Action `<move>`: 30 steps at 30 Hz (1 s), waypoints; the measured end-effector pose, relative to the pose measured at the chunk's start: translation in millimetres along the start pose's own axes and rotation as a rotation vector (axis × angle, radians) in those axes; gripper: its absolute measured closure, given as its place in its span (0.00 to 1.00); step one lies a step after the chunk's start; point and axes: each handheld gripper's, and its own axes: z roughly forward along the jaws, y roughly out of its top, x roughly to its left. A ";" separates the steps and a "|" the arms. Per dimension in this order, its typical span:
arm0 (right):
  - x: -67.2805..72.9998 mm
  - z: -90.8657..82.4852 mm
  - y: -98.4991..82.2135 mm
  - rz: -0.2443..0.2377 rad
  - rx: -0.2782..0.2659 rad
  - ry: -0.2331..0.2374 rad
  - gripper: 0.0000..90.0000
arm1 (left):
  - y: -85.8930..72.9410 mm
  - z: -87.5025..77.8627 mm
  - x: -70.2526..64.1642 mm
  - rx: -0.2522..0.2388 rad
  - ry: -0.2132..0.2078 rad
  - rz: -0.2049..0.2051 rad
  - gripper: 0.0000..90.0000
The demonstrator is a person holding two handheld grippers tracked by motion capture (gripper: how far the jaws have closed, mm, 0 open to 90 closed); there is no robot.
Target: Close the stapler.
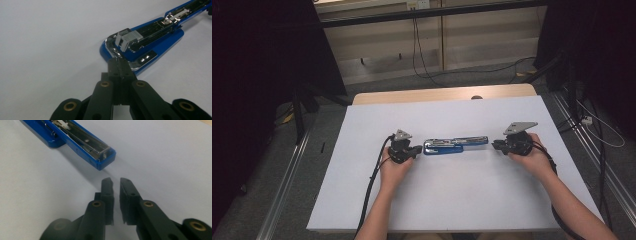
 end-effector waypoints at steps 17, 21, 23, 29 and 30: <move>5.0 9.9 8.3 -0.004 -0.022 0.059 0.99 | 1.1 5.3 -1.3 0.040 0.001 0.004 1.00; 6.0 9.8 11.5 -0.008 -0.030 0.061 0.99 | 0.9 5.8 -1.4 0.038 0.003 -0.002 1.00; 6.2 9.4 13.6 -0.008 -0.037 0.063 0.99 | 1.0 5.9 -1.3 0.038 0.004 -0.001 1.00; 9.3 8.2 22.7 -0.019 -0.056 0.073 1.00 | 0.7 6.2 -0.6 0.045 0.001 0.000 1.00; 10.0 8.5 23.8 -0.021 -0.060 0.079 1.00 | 0.5 6.5 -0.6 0.041 0.004 0.000 1.00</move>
